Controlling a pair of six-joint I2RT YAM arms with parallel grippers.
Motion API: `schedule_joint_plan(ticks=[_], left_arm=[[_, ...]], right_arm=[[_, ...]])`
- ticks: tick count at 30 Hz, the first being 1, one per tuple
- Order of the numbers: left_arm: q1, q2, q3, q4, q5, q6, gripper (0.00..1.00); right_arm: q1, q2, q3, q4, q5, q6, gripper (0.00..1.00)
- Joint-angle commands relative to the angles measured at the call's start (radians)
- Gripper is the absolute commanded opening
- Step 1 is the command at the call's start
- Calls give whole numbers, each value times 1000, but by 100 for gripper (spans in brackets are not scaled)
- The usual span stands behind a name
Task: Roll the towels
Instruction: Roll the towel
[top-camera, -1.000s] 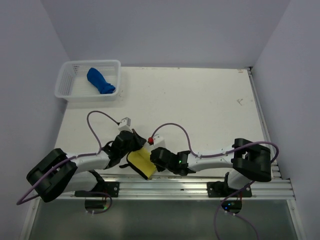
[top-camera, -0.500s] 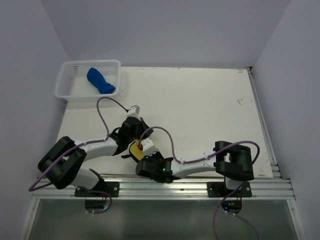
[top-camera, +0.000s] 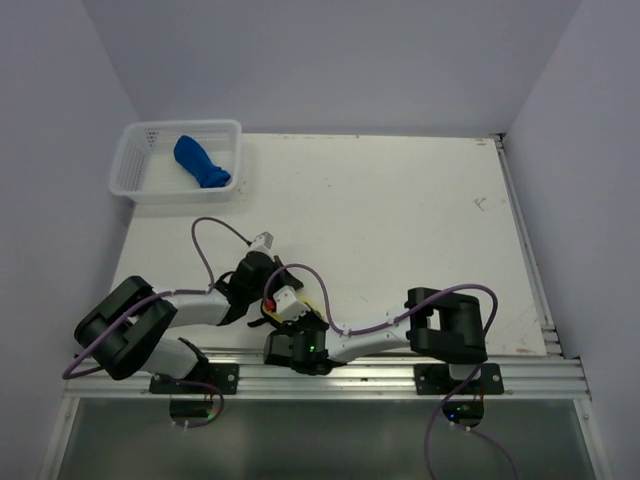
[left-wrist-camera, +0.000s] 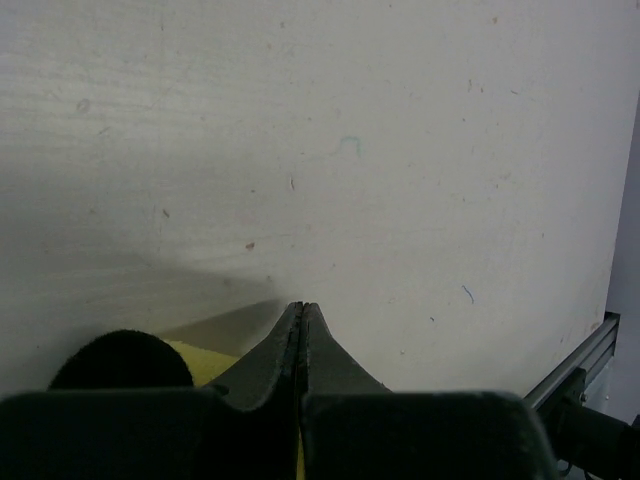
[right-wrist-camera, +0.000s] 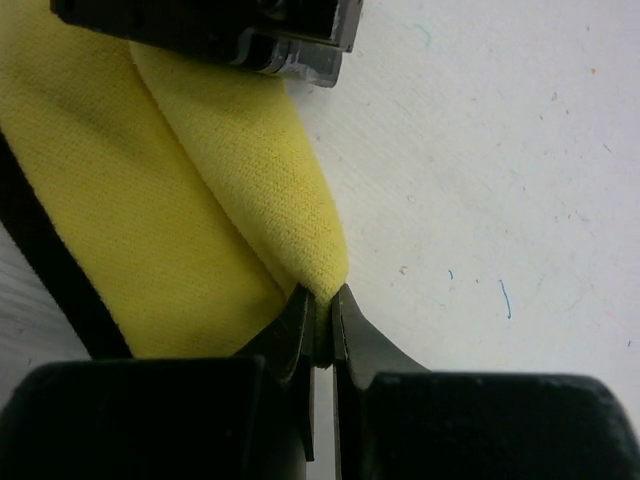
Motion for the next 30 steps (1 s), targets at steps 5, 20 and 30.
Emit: schedule_joint_plan(ticks=[5, 20, 30], left_arm=[[-18, -43, -75, 71, 10, -78, 0], [-82, -101, -225, 180, -177, -104, 0], [-134, -110, -289, 285, -209, -99, 0]], right_arm=[[22, 91, 105, -118, 95, 41, 0], [32, -373, -53, 68, -184, -73, 49], [-396, -564, -346, 390, -891, 133, 45]])
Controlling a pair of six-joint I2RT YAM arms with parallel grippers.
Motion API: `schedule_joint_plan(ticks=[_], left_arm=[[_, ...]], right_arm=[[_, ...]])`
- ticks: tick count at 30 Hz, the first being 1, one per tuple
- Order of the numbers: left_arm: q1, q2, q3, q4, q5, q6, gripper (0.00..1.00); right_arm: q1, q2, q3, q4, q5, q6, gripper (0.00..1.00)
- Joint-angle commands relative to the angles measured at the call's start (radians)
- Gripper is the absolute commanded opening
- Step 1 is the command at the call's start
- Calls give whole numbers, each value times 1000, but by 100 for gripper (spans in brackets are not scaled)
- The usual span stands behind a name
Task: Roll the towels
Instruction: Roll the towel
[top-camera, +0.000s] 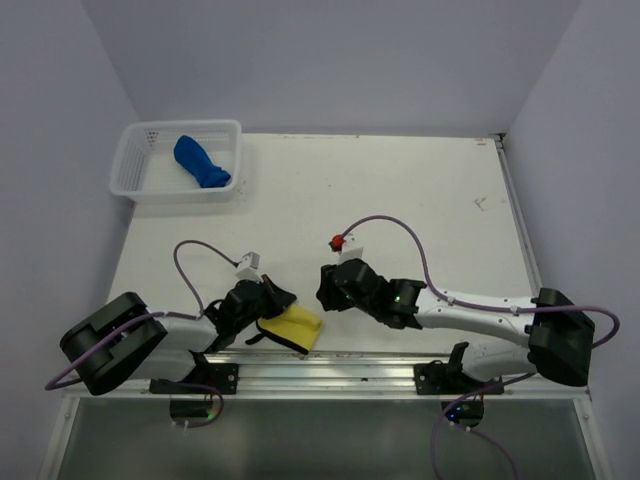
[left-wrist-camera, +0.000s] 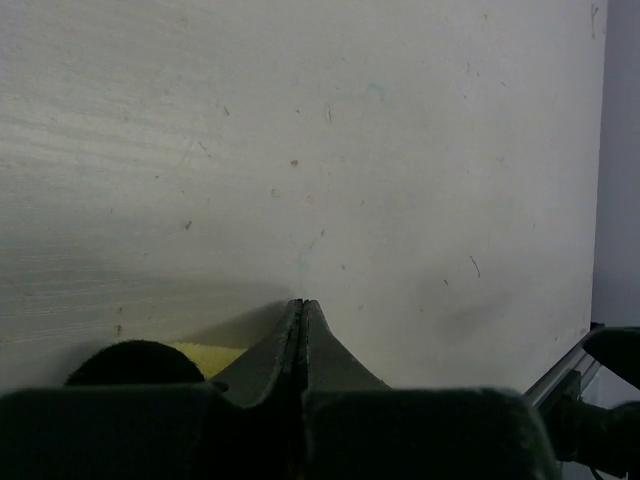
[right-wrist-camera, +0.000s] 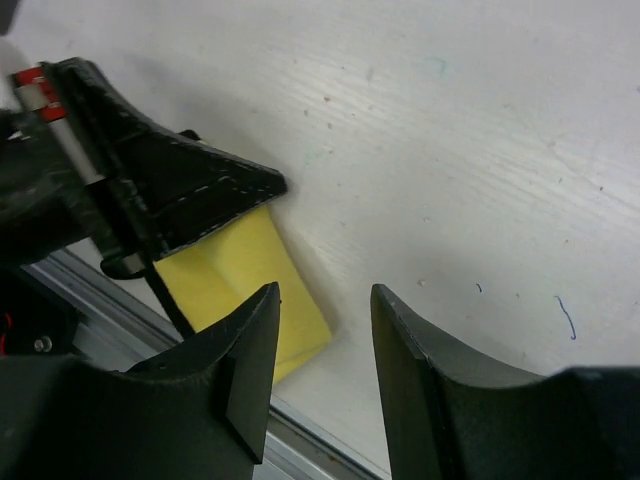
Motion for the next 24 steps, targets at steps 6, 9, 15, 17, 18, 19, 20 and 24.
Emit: schedule_joint_plan(ticks=[6, 9, 15, 17, 18, 19, 20, 24], left_arm=[[-41, -3, -43, 60, -48, 17, 0], [-41, -7, -45, 49, -51, 23, 0], [-41, -9, -51, 38, -57, 28, 0], [-41, -10, -50, 38, -57, 28, 0], [-41, -10, -50, 37, -60, 29, 0], [-41, -10, -48, 32, -60, 32, 0], [-41, -10, -46, 31, -60, 35, 0], [-41, -12, -46, 21, -63, 40, 0]], right_arm=[[-206, 188, -69, 300, -580, 204, 44], [-209, 238, -79, 355, -614, 218, 44], [-208, 285, -108, 400, -661, 236, 45], [-208, 299, -121, 400, -670, 232, 46], [-209, 302, -124, 398, -672, 226, 46], [-206, 305, -127, 388, -670, 218, 46], [-206, 307, -136, 384, -664, 213, 46], [-203, 325, -151, 357, -658, 189, 45]])
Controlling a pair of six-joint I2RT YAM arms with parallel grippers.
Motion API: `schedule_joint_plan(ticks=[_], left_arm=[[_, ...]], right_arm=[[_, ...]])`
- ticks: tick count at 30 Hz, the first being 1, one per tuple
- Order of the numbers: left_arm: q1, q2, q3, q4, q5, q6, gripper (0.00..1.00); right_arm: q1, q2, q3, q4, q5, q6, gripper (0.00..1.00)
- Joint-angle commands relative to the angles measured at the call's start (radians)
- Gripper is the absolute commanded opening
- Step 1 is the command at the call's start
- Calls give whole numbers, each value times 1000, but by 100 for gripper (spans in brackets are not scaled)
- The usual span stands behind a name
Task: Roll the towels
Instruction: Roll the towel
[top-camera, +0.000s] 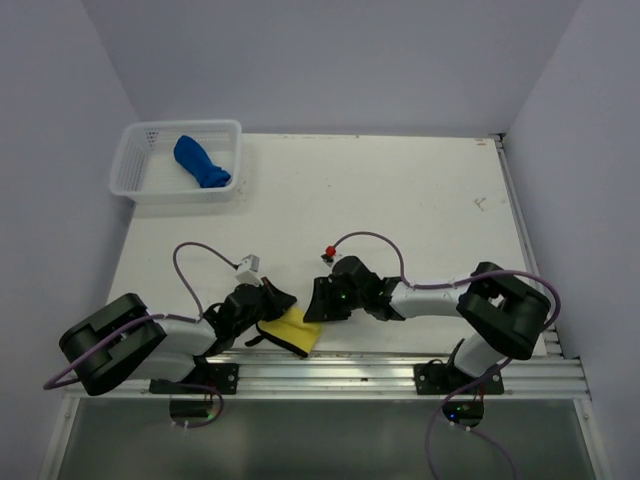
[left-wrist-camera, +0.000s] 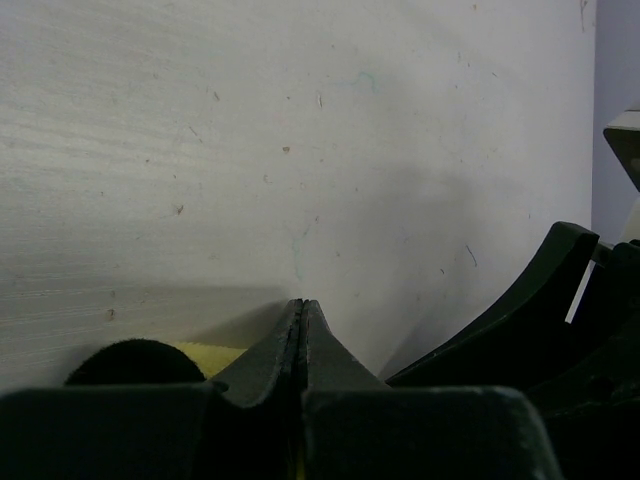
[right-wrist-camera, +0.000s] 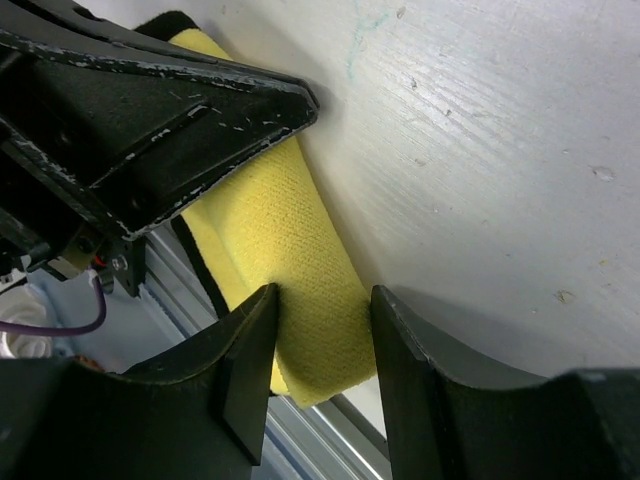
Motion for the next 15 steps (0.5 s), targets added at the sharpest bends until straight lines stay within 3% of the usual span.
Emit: schedule_joint_plan(ticks=[1, 10, 15], left_arm=[[-6, -6, -12, -30, -38, 40, 0], [-6, -16, 19, -79, -64, 75, 0], [-5, -22, 52, -119, -69, 96, 0]], right_arm=[[11, 26, -20, -1, -36, -28, 45], [117, 47, 47, -116, 46, -132, 46], [161, 53, 69, -156, 99, -155, 38]])
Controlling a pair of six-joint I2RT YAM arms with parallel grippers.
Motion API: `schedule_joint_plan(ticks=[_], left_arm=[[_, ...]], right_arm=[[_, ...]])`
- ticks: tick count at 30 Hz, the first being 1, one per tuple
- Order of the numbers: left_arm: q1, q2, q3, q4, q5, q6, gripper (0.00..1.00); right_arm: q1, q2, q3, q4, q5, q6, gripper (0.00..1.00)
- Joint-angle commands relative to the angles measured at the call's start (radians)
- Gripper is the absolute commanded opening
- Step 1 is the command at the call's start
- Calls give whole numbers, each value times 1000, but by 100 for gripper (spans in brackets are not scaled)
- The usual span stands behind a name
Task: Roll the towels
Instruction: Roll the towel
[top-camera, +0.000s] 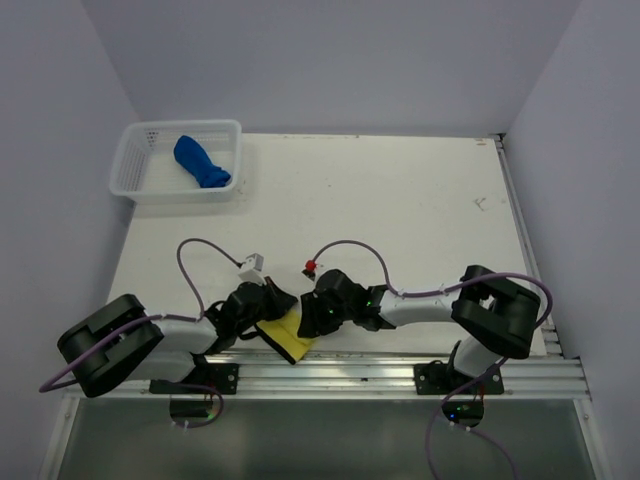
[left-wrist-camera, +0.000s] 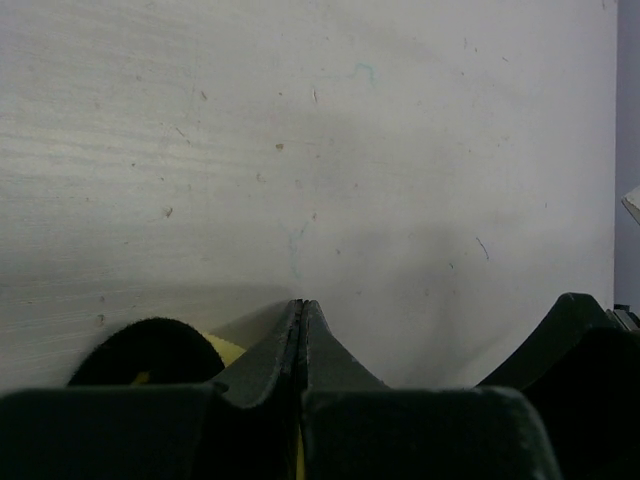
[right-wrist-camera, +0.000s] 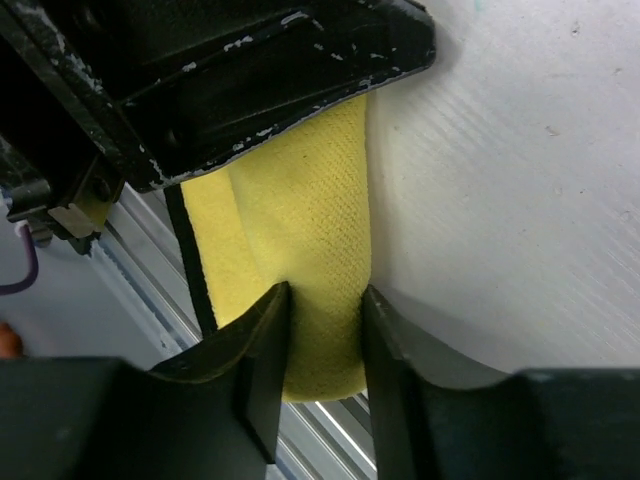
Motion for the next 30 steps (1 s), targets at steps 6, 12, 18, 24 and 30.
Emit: schedule_joint_plan(ticks=[6, 12, 18, 24, 30], left_arm=[[2, -12, 52, -80, -64, 62, 0], [8, -35, 118, -155, -81, 72, 0], [25, -64, 330, -391, -92, 161, 0], [74, -61, 451, -519, -21, 140, 0], [114, -51, 474, -552, 59, 120, 0]], right_arm=[[43, 19, 23, -99, 46, -48, 20], [65, 6, 51, -134, 113, -60, 0], [109, -34, 90, -234, 364, -91, 0], [147, -30, 136, -300, 587, -85, 0], [206, 33, 216, -373, 845, -93, 0]])
